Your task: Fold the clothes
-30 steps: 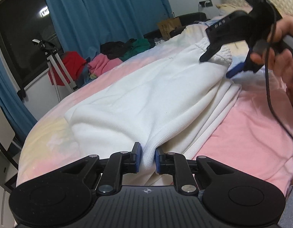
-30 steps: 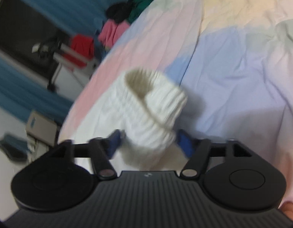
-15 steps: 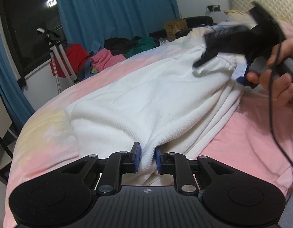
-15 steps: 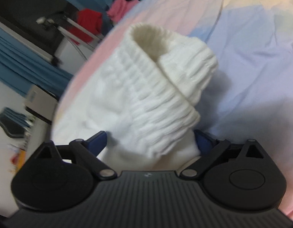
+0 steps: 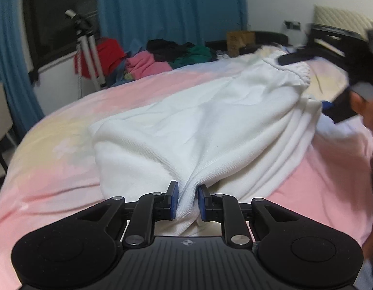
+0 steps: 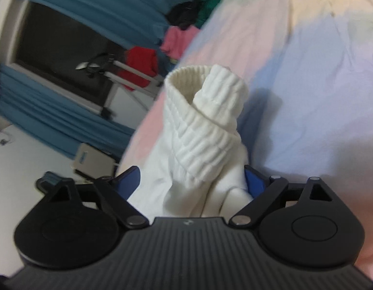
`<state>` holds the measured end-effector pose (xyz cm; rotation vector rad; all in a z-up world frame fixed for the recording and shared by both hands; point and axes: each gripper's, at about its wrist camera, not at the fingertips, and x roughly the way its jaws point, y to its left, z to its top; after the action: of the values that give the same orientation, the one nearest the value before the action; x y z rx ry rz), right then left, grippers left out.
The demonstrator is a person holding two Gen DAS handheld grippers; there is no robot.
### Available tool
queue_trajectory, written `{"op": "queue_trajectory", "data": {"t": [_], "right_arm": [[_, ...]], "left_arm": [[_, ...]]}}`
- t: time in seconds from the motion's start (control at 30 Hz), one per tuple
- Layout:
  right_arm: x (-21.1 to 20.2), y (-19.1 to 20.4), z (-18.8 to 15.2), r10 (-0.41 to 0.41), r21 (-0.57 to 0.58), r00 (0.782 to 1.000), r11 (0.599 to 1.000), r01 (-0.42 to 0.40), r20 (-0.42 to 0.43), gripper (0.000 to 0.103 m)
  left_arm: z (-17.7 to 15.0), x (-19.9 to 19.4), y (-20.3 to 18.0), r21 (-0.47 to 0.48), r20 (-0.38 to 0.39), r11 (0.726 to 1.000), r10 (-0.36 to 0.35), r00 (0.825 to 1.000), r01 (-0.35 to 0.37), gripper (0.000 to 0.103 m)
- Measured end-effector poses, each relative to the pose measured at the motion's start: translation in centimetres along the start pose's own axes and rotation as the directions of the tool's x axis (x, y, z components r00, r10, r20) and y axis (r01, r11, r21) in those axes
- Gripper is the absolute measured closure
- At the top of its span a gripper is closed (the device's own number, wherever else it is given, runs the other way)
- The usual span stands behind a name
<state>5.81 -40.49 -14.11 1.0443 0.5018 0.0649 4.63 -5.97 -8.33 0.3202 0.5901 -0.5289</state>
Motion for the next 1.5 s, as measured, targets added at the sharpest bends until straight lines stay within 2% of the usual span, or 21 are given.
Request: {"op": "queue_trajectory", "data": {"t": [0.17, 0.3, 0.43, 0.47, 0.5, 0.57, 0.6, 0.63, 0.67, 0.7, 0.73, 0.8, 0.87, 1.0, 1.07, 1.13, 1.17, 1.23, 1.33, 1.4, 1.5], "right_arm": [[-0.9, 1.1, -0.5, 0.064, -0.014, 0.997, 0.998, -0.064, -0.032, 0.010], [0.2, 0.6, -0.7, -0.056, -0.036, 0.996, 0.998, 0.054, -0.067, 0.010], [3.0, -0.5, -1.3, -0.190, -0.060, 0.977, 0.981, 0.185, -0.099, 0.010], [3.7, -0.4, -1.4, -0.208, -0.076, 0.973, 0.977, 0.201, -0.101, 0.013], [4.2, -0.1, -1.6, -0.235, -0.109, 0.968, 0.968, 0.226, -0.087, 0.025], [4.1, 0.7, -2.1, -0.282, -0.173, 0.959, 0.947, 0.271, -0.040, 0.040], [3.6, 1.0, -2.3, -0.285, -0.184, 0.958, 0.943, 0.277, -0.019, 0.050], [3.0, 1.4, -2.5, -0.281, -0.192, 0.960, 0.942, 0.276, 0.003, 0.055], [2.3, 1.9, -2.6, -0.275, -0.207, 0.961, 0.939, 0.274, 0.024, 0.061], [1.7, 2.3, -2.7, -0.270, -0.225, 0.962, 0.935, 0.272, 0.043, 0.065], [1.2, 2.8, -2.8, -0.264, -0.246, 0.962, 0.931, 0.271, 0.062, 0.066], [0.4, 3.6, -3.1, -0.252, -0.288, 0.963, 0.919, 0.270, 0.100, 0.068], [0.1, 4.4, -3.3, -0.236, -0.323, 0.962, 0.908, 0.268, 0.135, 0.069], [-0.4, 5.9, -3.8, -0.193, -0.404, 0.960, 0.877, 0.261, 0.201, 0.070], [-0.5, 6.2, -3.8, -0.174, -0.420, 0.961, 0.872, 0.252, 0.214, 0.070], [0.1, 6.3, -3.4, -0.179, -0.410, 0.962, 0.877, 0.252, 0.207, 0.070], [0.4, 5.9, -3.2, -0.192, -0.393, 0.962, 0.883, 0.256, 0.195, 0.070], [0.9, 5.0, -2.8, -0.220, -0.353, 0.961, 0.897, 0.267, 0.168, 0.070], [1.2, 3.6, -2.3, -0.244, -0.284, 0.962, 0.920, 0.270, 0.124, 0.070], [1.1, 3.3, -2.3, -0.250, -0.255, 0.962, 0.928, 0.271, 0.111, 0.070], [1.0, 3.0, -2.4, -0.255, -0.236, 0.962, 0.933, 0.271, 0.096, 0.069]], "left_arm": [[0.4, -0.1, 1.4, -0.109, -0.001, 0.994, -0.010, 1.000, 0.010, 0.084], [0.5, -0.2, 0.9, -0.092, -0.007, 0.996, -0.010, 1.000, 0.010, 0.084], [0.5, -0.2, 0.3, -0.068, -0.012, 0.998, -0.003, 1.000, 0.002, 0.084], [0.5, -0.5, 0.5, -0.082, -0.008, 0.997, -0.013, 1.000, 0.013, 0.083], [0.5, -0.8, 0.7, -0.095, -0.004, 0.995, -0.024, 1.000, 0.023, 0.083], [0.4, -1.4, 1.0, -0.121, 0.004, 0.992, -0.045, 0.999, 0.045, 0.080], [0.4, -1.7, 1.2, -0.135, 0.009, 0.989, -0.056, 0.998, 0.056, 0.073], [0.5, -2.2, 1.6, -0.173, 0.016, 0.982, -0.075, 0.997, 0.077, 0.057], [0.6, -2.8, 2.2, -0.220, 0.037, 0.970, -0.096, 0.995, 0.101, 0.048], [0.7, -3.4, 2.7, -0.266, 0.058, 0.956, -0.115, 0.992, 0.126, 0.031], [0.7, -4.1, 3.5, -0.314, 0.095, 0.938, -0.122, 0.988, 0.146, 0.023], [0.5, -5.2, 5.2, -0.405, 0.156, 0.892, -0.150, 0.976, 0.201, 0.021], [0.0, -5.1, 7.2, -0.524, 0.192, 0.814, -0.173, 0.966, 0.250, 0.017], [-2.1, -2.6, 10.4, -0.735, 0.135, 0.651, -0.132, 0.982, 0.189, 0.016], [-3.2, -0.9, 11.4, -0.810, 0.087, 0.565, -0.146, 0.985, 0.155, 0.018], [-4.0, 0.3, 11.8, -0.848, 0.077, 0.505, -0.182, 0.980, 0.160, 0.018], [-4.1, 0.5, 11.8, -0.856, 0.079, 0.490, -0.191, 0.978, 0.165, 0.018], [-4.2, 0.7, 11.9, -0.861, 0.077, 0.481, -0.201, 0.977, 0.167, 0.018], [-4.3, 1.2, 11.7, -0.864, 0.026, 0.481, -0.246, 0.969, 0.145, 0.018], [-5.1, 1.6, 11.7, -0.887, 0.024, 0.436, -0.288, 0.957, 0.153, 0.018], [-5.1, 1.3, 11.9, -0.883, 0.034, 0.442, -0.280, 0.959, 0.160, 0.022]]}}
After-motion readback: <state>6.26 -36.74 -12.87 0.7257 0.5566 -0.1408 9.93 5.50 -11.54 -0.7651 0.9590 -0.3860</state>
